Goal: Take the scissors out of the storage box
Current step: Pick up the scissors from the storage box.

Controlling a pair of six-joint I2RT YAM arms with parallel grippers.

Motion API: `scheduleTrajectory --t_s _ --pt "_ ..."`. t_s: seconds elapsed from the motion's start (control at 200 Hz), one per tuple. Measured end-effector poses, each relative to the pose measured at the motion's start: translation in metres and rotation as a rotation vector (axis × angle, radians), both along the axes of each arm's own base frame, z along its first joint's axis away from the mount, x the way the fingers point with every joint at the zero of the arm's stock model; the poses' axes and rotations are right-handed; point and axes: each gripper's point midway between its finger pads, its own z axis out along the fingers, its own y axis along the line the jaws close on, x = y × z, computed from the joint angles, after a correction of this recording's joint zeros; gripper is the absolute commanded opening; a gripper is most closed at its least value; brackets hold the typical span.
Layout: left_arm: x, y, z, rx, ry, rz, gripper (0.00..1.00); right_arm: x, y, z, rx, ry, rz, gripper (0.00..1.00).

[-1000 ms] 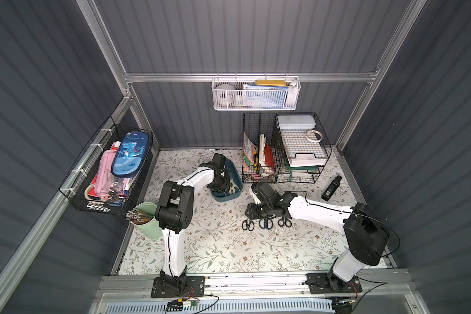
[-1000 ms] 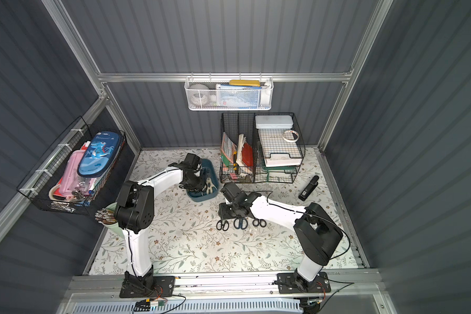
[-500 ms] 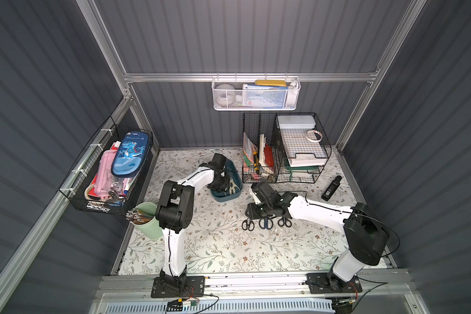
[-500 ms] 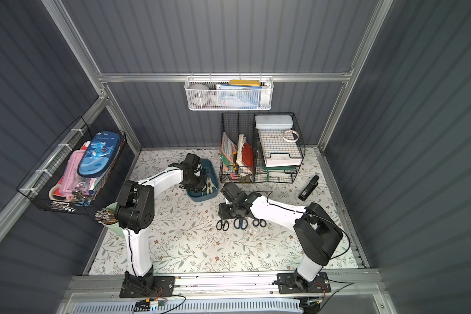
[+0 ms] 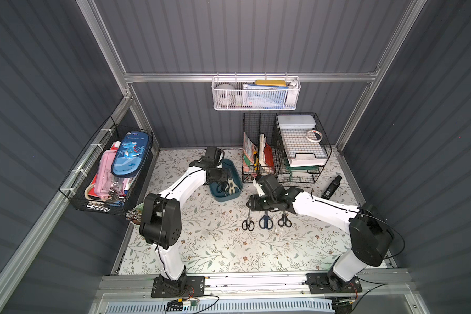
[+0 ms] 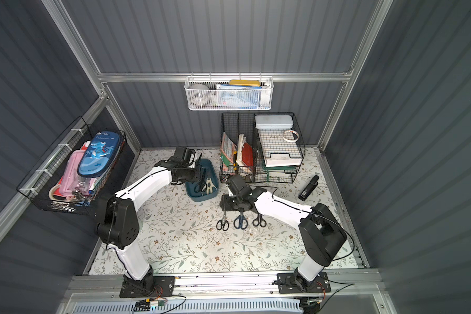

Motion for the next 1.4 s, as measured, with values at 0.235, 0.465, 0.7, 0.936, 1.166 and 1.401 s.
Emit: scheduleTrajectory --t_s 0.235,0.465,0.7,0.936,1.166,1.401 --pt "-0.040 -0.036 0.028 -0.151 -0.070 -0.176 0.00 0.072 -0.007 0.083 0.177 -0.185 -0.112 0.46" --pt "-0.056 -0.056 0.037 -0.231 -0.113 -0.284 0.00 0.105 0.021 0.109 0.293 -0.226 -0.111 0.46" --pt "-0.059 -0.065 0.049 -0.279 -0.150 -0.328 0.00 0.111 0.035 0.072 0.303 -0.127 -0.107 0.44" --pt "-0.061 -0.068 0.050 -0.292 -0.157 -0.342 0.00 0.114 0.043 0.074 0.340 -0.115 -0.103 0.43" --pt "-0.063 -0.072 0.051 -0.302 -0.157 -0.356 0.00 0.117 0.053 0.073 0.378 -0.106 -0.097 0.34" --pt "-0.062 -0.070 0.050 -0.286 -0.159 -0.342 0.20 0.119 0.062 0.069 0.422 -0.074 -0.105 0.08"
